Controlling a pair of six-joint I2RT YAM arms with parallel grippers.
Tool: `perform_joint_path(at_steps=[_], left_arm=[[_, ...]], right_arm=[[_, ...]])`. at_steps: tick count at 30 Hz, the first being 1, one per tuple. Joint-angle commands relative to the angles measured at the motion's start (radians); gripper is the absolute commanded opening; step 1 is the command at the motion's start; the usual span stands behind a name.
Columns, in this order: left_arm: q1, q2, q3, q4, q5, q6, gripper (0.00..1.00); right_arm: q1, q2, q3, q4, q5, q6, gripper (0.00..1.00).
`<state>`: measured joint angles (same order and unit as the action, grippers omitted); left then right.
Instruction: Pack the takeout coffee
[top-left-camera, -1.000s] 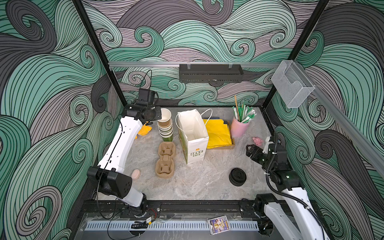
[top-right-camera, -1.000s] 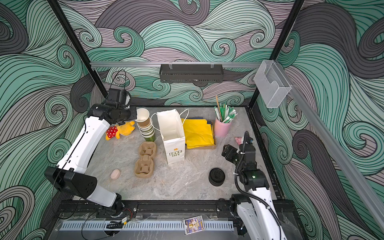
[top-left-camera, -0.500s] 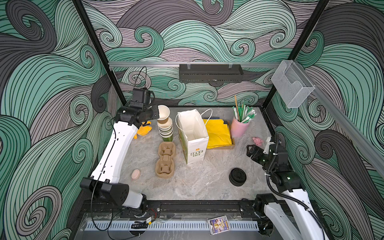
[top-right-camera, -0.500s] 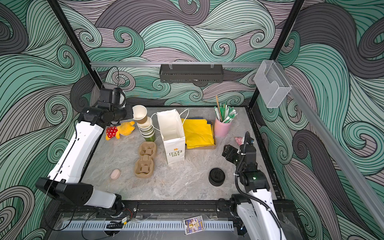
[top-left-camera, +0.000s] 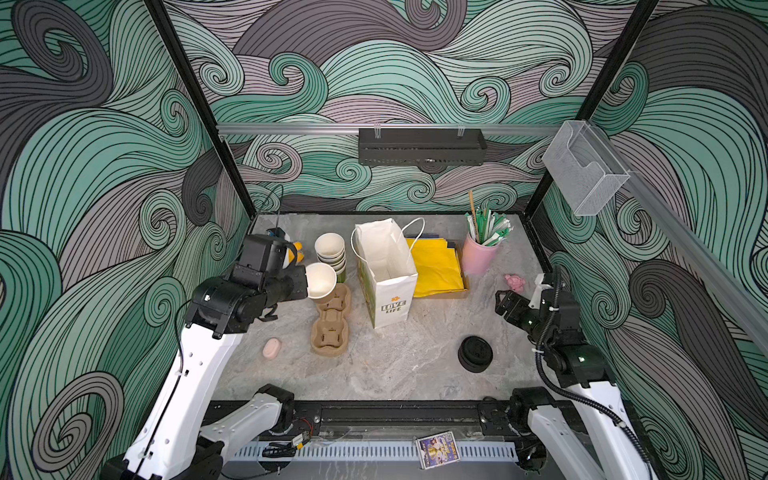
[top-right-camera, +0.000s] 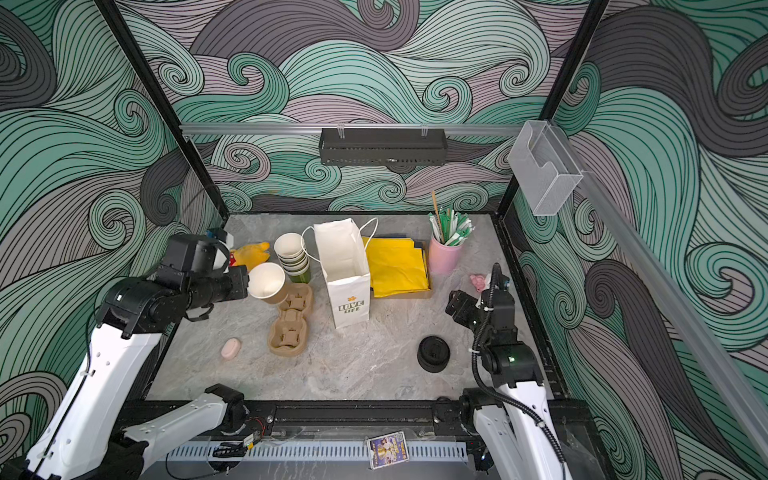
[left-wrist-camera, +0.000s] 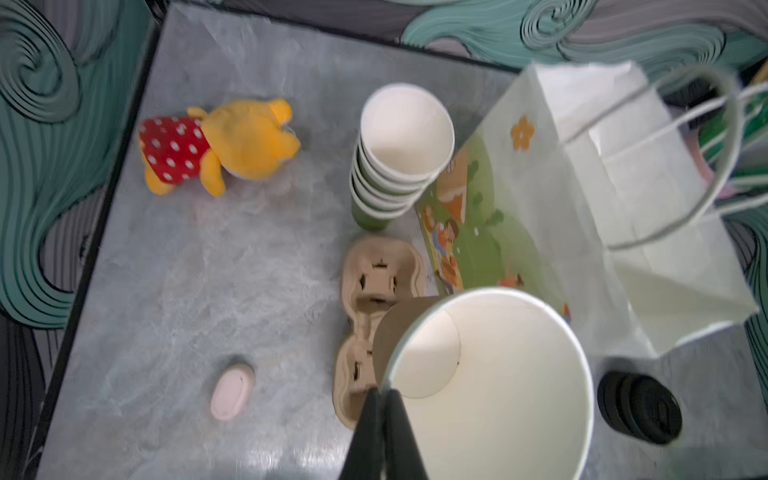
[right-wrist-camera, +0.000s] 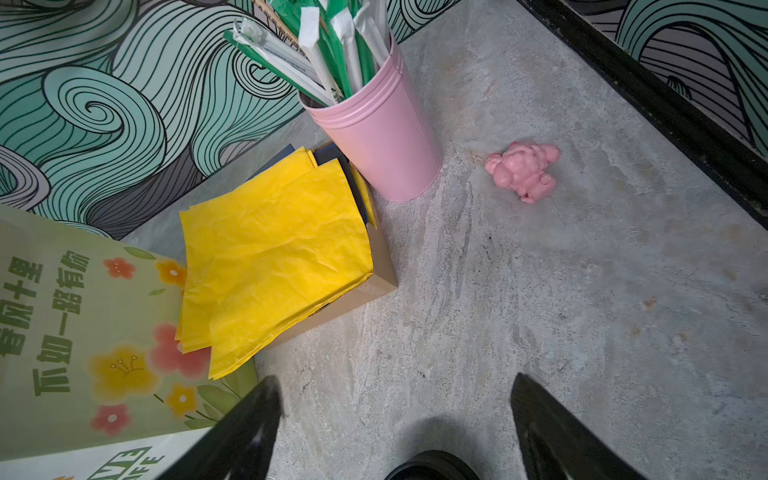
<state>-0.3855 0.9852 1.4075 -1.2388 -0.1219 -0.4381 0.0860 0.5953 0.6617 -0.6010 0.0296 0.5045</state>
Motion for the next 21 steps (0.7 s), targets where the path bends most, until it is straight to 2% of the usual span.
perform_joint_path(at_steps=[1,4,8,11,21], left_arm=[[-0.093,-0.042,-0.094,-0.105,0.009,-0.146,0.0],[-0.204,-0.071,-0.194,-0.071,0.033,-0.266,0.0],[-0.432,-0.091,-0.317,0.056,-0.048,-0.41,0.0],[-0.562,-0.079,-0.429,0.219,-0.075,-0.489,0.0],[-0.739,0.128,-0.547,0.596,-0.152,-0.543,0.0]], right_arm=[[0.004,-0.003,0.035,-0.028,0.036,-0.021,0.87],[0.004,-0.009,0.036,-0.032,0.038,-0.022,0.87],[0.005,-0.014,0.038,-0.04,0.048,-0.021,0.87],[0.005,-0.019,0.036,-0.045,0.051,-0.021,0.87],[0.005,-0.036,0.046,-0.071,0.062,-0.024,0.88]])
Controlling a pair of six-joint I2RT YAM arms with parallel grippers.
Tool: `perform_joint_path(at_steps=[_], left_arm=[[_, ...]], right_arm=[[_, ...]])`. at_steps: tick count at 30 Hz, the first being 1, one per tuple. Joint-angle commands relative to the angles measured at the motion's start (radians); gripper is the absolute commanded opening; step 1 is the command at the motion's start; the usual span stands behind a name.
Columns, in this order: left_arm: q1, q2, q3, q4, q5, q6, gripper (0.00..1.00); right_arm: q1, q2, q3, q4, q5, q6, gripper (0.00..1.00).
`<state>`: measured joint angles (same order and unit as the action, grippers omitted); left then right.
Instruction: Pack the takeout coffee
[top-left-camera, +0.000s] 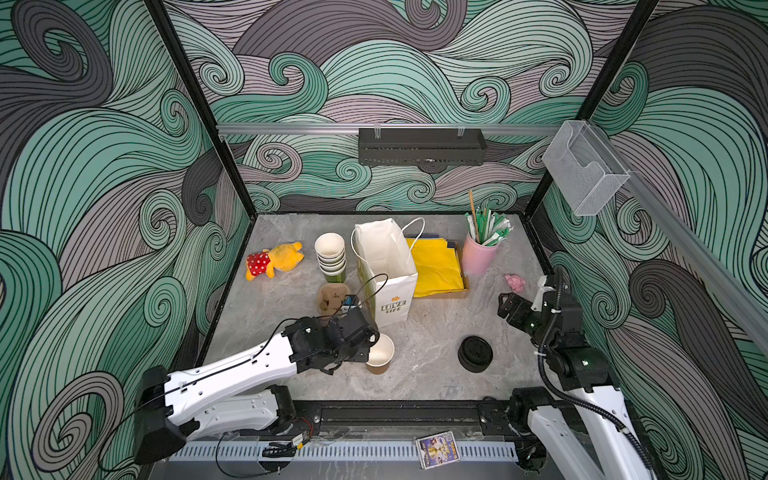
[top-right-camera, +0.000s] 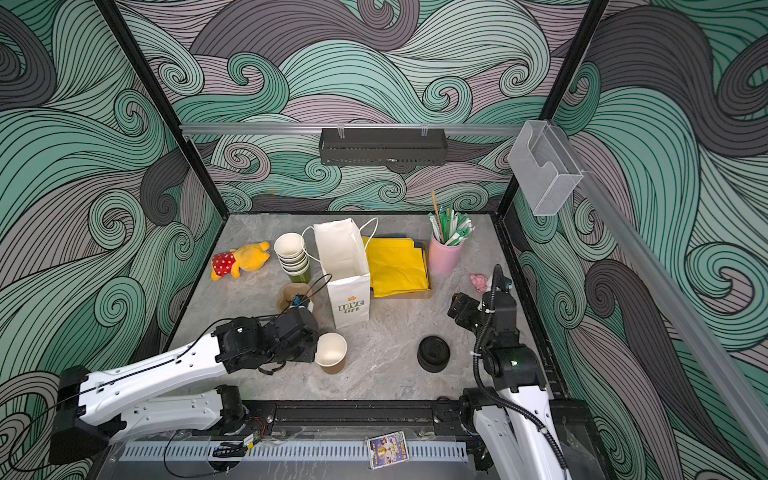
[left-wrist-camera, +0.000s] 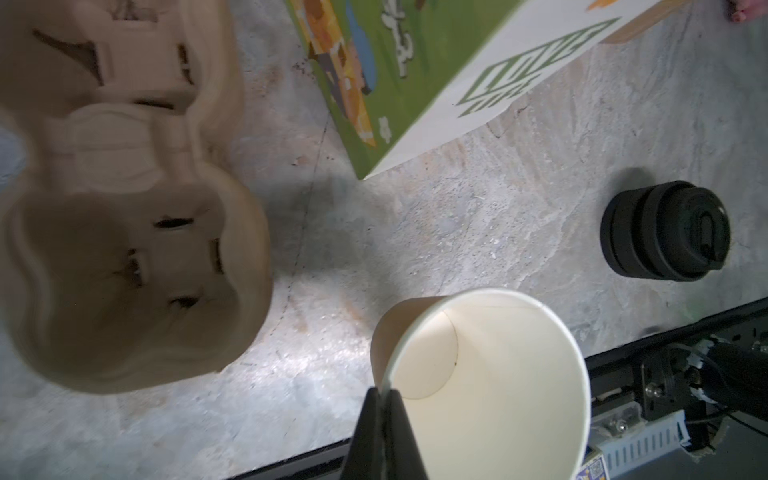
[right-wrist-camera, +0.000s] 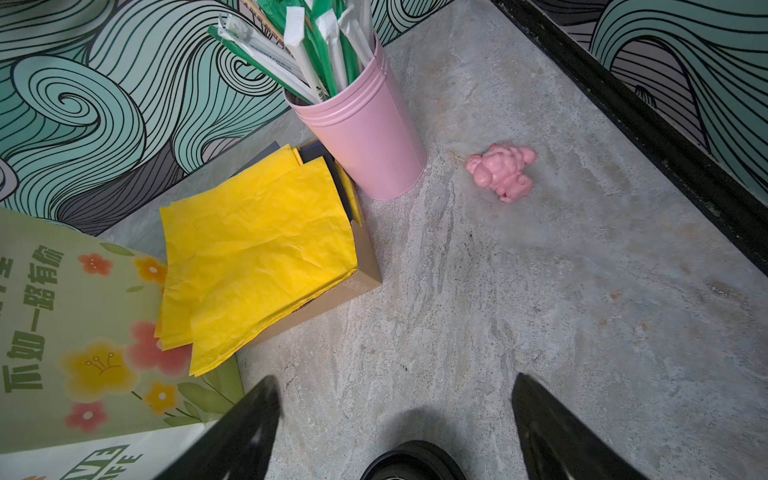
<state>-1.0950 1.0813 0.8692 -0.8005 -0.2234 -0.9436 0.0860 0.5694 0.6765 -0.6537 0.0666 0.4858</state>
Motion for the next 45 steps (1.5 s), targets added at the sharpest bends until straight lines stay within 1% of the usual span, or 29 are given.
perform_joint_path(at_steps=[1,4,9,20,21,23,26,27,29,30,32,35,37,39,41,43,45], left_arm=[[-0.038,0.056,-0.011,0.176,-0.059,-0.04,0.0],[-0.048,0.095,-0.018,0.198,-0.059,-0.053,0.0],[-0.072,0.119,-0.059,0.276,-0.071,-0.058,0.0],[-0.095,0.189,-0.069,0.284,-0.1,-0.026,0.0],[-0.097,0.194,-0.071,0.284,-0.098,-0.026,0.03],[-0.098,0.199,-0.072,0.285,-0.093,-0.024,0.11],[-0.105,0.19,-0.071,0.278,-0.096,-0.018,0.27],[-0.11,0.178,-0.074,0.278,-0.101,-0.016,0.34],[-0.115,0.152,-0.079,0.277,-0.108,-0.014,0.52],[-0.117,0.132,-0.085,0.28,-0.109,-0.009,0.59],[-0.123,0.09,-0.095,0.291,-0.106,0.004,0.66],[-0.133,-0.009,-0.137,0.348,-0.083,0.035,0.68],[-0.133,-0.116,-0.191,0.403,-0.074,0.049,0.68],[-0.132,-0.225,-0.242,0.437,-0.088,0.058,0.68],[-0.134,-0.329,-0.285,0.44,-0.135,0.06,0.69],[-0.134,-0.426,-0.328,0.42,-0.231,0.042,0.69],[-0.131,-0.515,-0.369,0.406,-0.319,0.032,0.69]], right_arm=[[0.006,-0.013,0.028,-0.018,0.027,-0.007,0.88],[0.004,-0.018,0.029,-0.026,0.028,-0.006,0.88],[0.005,-0.023,0.029,-0.029,0.033,-0.007,0.88],[0.004,-0.024,0.038,-0.043,0.039,-0.018,0.88],[0.005,-0.026,0.038,-0.044,0.041,-0.019,0.88],[0.004,-0.025,0.039,-0.045,0.041,-0.022,0.88],[0.005,-0.024,0.048,-0.057,0.037,-0.033,0.89],[0.005,-0.021,0.054,-0.065,0.036,-0.037,0.9],[0.006,-0.015,0.065,-0.087,0.026,-0.049,0.93],[0.006,-0.009,0.072,-0.1,0.017,-0.051,0.94],[0.008,0.011,0.088,-0.133,-0.015,-0.051,0.94],[0.042,0.066,0.117,-0.193,-0.052,-0.026,0.94],[0.107,0.112,0.147,-0.261,-0.012,0.0,0.94],[0.191,0.158,0.178,-0.331,0.054,0.026,0.92],[0.285,0.208,0.204,-0.4,0.124,0.065,0.92],[0.385,0.264,0.223,-0.466,0.189,0.121,0.92],[0.471,0.319,0.229,-0.507,0.224,0.183,0.92]])
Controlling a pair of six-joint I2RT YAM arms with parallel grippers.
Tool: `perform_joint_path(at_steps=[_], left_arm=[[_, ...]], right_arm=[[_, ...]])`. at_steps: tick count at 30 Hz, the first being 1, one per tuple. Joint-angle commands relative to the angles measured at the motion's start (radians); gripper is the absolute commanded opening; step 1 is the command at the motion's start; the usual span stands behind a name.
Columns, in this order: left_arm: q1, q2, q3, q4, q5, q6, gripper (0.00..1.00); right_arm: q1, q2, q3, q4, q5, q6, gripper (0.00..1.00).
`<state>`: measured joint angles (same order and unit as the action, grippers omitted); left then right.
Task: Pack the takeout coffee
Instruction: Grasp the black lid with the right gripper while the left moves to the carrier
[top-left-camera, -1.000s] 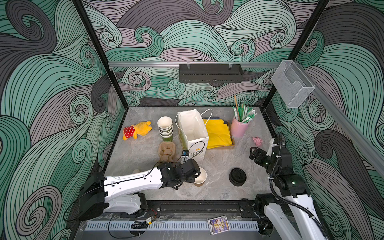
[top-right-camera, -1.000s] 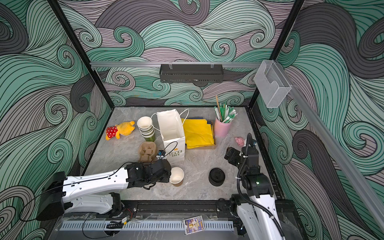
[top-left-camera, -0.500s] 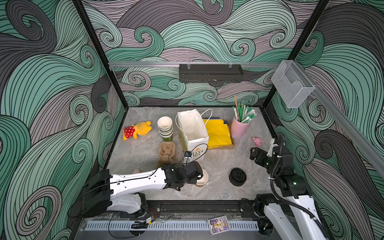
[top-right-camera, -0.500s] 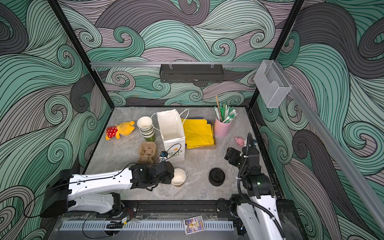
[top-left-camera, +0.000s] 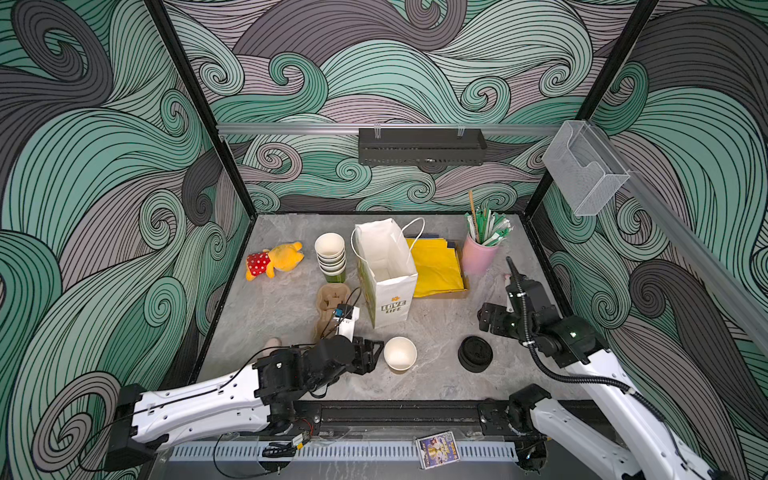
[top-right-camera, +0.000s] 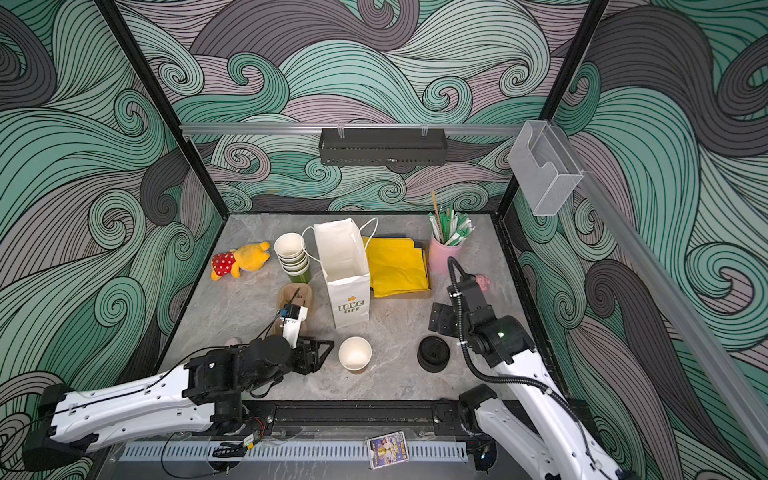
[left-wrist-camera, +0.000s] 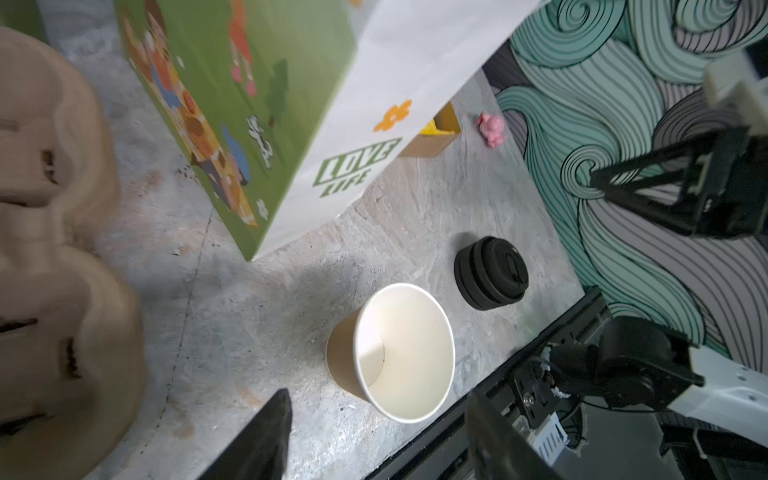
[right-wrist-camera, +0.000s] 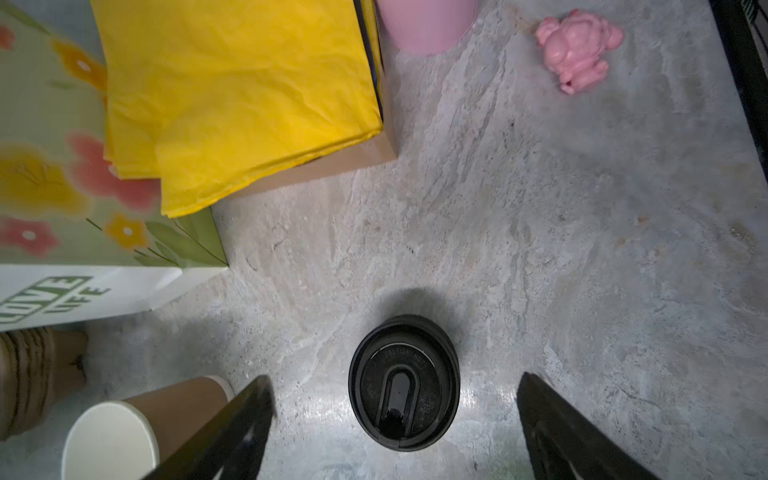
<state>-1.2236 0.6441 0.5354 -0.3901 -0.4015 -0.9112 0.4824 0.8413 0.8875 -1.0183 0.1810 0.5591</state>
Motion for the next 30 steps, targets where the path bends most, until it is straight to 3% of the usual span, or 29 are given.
perform_joint_path(at_steps=[1,4,10,15,19,30], left_arm=[[-0.002,-0.119,-0.058,-0.012,-0.178,-0.011,0.7],[0.001,-0.232,-0.11,-0.004,-0.258,-0.022,0.7],[0.006,-0.318,-0.164,-0.009,-0.328,-0.057,0.71],[0.007,-0.29,-0.168,0.007,-0.331,-0.06,0.71],[0.009,-0.256,-0.167,0.038,-0.32,-0.06,0.71],[0.014,-0.205,-0.15,0.055,-0.314,-0.055,0.71]], right_arm=[[0.117,0.078,0.018,-0.161,0.125,0.141,0.92],[0.202,0.163,0.013,-0.192,0.149,0.241,0.92],[0.214,0.199,-0.072,-0.093,0.109,0.354,0.95],[0.202,0.25,-0.108,-0.016,0.064,0.365,0.96],[0.199,0.292,-0.126,0.001,0.06,0.38,0.91],[0.166,0.262,-0.209,0.089,0.015,0.437,0.83]])
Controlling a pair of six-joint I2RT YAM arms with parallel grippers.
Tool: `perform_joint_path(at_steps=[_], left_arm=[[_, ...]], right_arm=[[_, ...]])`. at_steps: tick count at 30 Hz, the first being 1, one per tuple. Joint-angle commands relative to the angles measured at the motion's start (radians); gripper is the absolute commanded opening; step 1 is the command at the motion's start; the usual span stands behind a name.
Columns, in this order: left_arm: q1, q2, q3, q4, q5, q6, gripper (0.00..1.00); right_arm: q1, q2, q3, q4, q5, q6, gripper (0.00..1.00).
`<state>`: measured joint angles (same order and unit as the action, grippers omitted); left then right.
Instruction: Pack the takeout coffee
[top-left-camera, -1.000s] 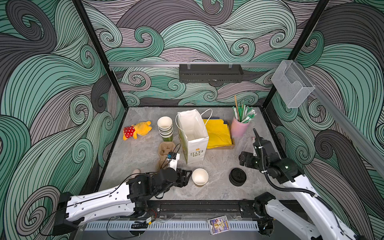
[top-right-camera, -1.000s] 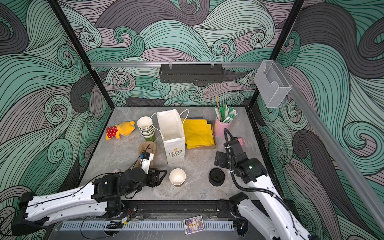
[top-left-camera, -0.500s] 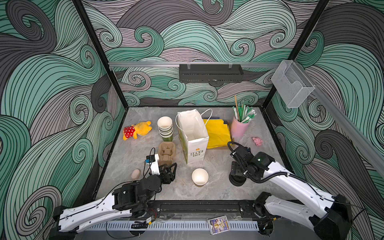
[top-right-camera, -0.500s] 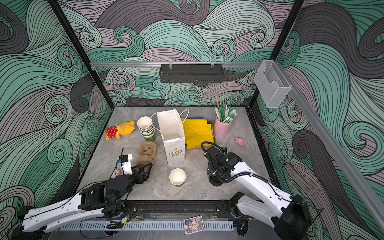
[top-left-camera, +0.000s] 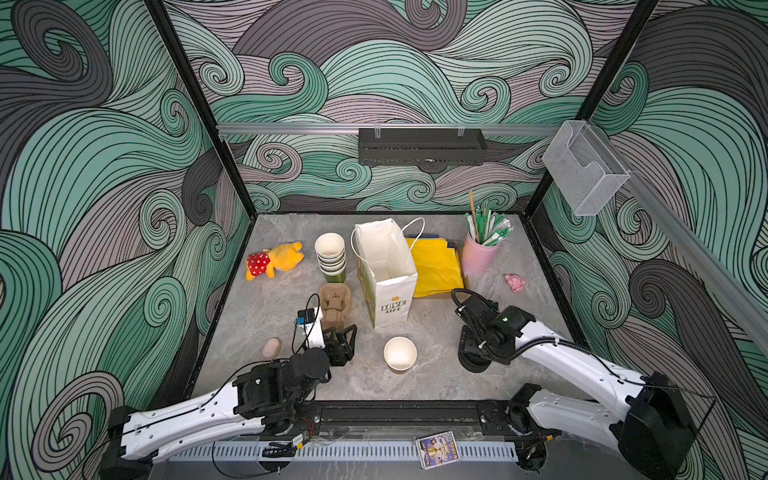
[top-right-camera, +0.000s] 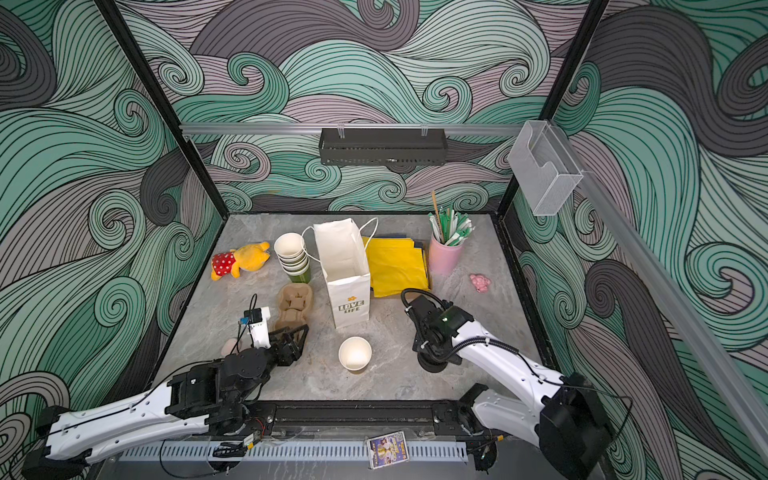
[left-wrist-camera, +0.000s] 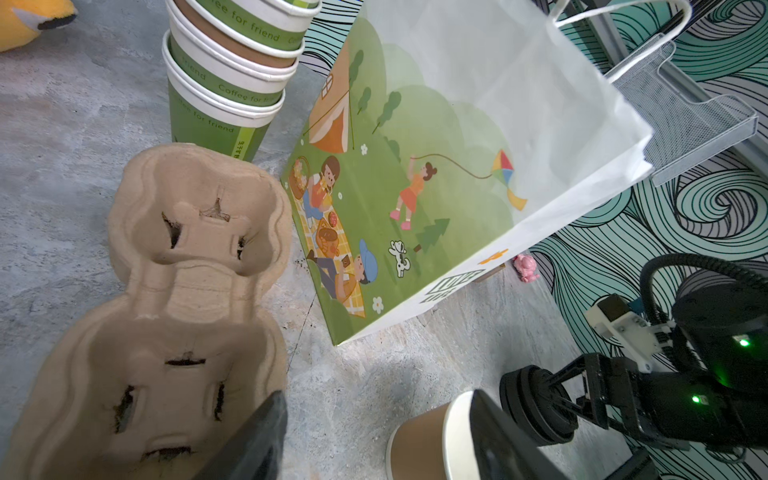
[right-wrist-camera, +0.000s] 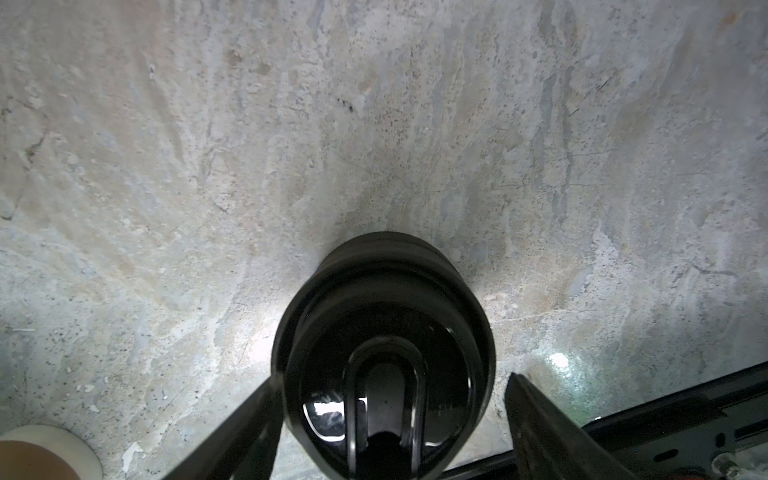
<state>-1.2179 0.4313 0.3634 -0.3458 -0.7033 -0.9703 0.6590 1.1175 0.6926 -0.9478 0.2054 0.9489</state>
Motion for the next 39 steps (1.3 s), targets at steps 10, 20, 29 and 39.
perform_joint_path(at_steps=[10,20,29,39], left_arm=[[0.011,0.027,0.036,0.003,-0.007,0.002,0.71],[0.012,0.029,0.039,-0.003,-0.007,0.002,0.71],[0.029,0.052,0.053,-0.023,0.006,-0.014,0.72],[0.207,0.115,0.09,-0.127,0.263,-0.123,0.72]], right_arm=[[-0.023,-0.039,-0.038,0.03,-0.024,0.05,0.77],[-0.024,-0.059,-0.021,-0.001,-0.018,0.037,0.69],[0.004,-0.104,0.075,-0.115,0.004,-0.079,0.72],[0.315,-0.155,0.176,0.043,-0.016,-0.28,0.68]])
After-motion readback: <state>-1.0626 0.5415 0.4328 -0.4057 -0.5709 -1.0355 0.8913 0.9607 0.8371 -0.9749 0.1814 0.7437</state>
